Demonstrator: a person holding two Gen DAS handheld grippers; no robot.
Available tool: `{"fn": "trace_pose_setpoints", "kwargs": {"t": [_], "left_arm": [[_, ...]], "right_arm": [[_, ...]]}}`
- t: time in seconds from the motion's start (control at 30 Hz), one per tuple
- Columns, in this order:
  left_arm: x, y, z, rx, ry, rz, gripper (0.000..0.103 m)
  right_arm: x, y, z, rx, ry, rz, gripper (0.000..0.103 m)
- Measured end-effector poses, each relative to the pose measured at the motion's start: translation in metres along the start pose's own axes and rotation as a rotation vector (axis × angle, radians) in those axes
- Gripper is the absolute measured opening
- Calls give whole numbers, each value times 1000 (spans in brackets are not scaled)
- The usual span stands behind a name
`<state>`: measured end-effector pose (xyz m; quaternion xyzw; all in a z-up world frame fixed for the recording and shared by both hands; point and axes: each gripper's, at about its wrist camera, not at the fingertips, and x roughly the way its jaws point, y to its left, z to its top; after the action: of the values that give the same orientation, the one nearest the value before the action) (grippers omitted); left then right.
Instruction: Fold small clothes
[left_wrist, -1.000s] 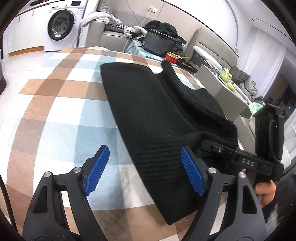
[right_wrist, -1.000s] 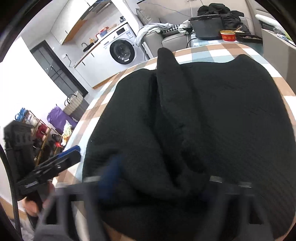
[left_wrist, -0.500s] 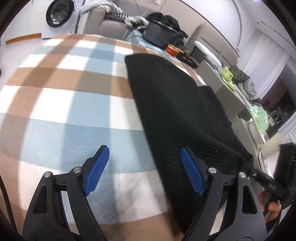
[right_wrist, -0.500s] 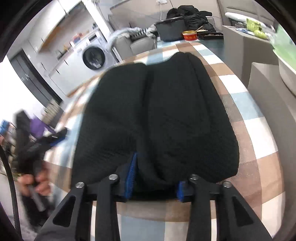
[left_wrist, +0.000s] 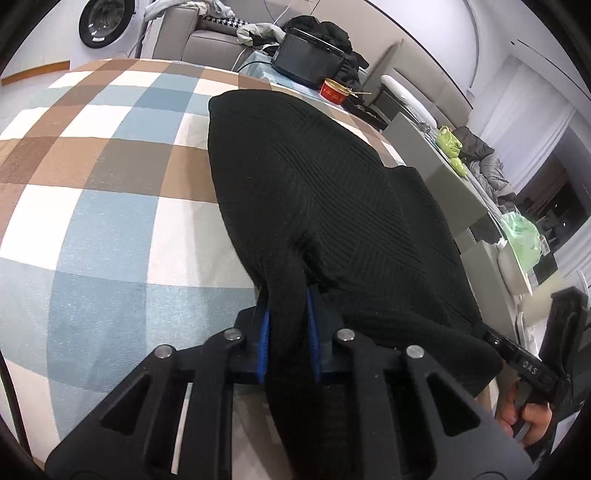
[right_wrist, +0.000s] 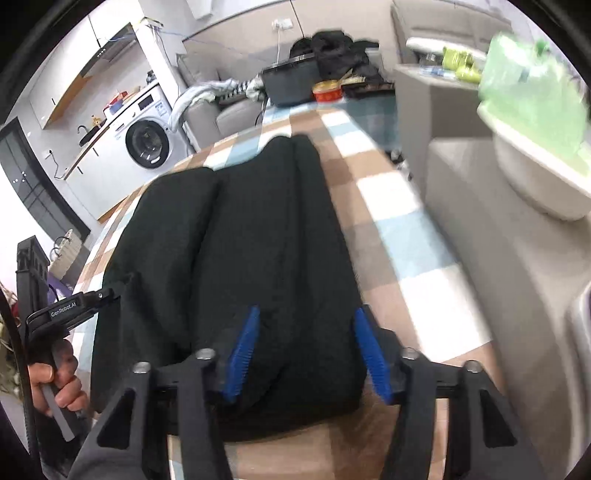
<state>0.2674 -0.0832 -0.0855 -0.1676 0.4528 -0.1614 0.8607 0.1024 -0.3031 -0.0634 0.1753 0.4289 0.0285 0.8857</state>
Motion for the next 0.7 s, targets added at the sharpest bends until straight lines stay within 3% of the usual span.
{"fn": "trace_pose_setpoints", "kwargs": {"t": [0.13,0.37,0.43,0.5,0.57,0.63,0.7], "left_arm": [[-8,10,-1,-5,-4,1,12],[-38,40,-6,-21,-34,70,12],[-47,54,-8,-46,-26,92,15],[-56,62,-9,-73,-13,100,21],[-64,61,-9,-59,-24,119,22],[-73,54,-9,-34,-44,156,27],[-81,45,-8,-11,-64,146,36]], "right_arm": [[9,9,-3,-22,14,46,36],[28,57,-13,-97,77,153,35],[32,69,-15,-132,105,179,35],[29,73,-16,-151,114,181,43],[19,67,-15,-134,96,175,43],[3,61,-16,-109,65,182,44],[-10,57,-16,-89,42,225,44]]}}
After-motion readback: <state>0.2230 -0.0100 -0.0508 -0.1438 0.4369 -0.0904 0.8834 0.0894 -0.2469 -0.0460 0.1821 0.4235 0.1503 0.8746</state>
